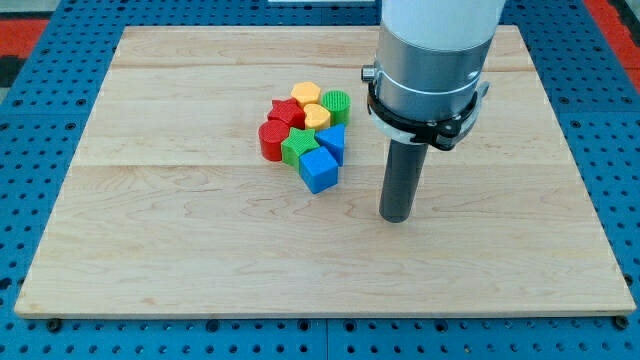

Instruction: Move your arm to the center right of the board

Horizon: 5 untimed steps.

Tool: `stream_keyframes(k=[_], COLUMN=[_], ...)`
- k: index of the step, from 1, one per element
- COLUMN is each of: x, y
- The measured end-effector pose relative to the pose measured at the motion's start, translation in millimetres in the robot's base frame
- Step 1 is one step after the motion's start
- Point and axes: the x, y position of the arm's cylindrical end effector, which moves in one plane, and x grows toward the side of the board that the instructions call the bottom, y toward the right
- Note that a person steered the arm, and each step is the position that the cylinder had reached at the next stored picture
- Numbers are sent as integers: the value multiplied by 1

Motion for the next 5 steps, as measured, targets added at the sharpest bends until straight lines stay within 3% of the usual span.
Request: stream_keyframes(k=[5], x=[-4], y=[23])
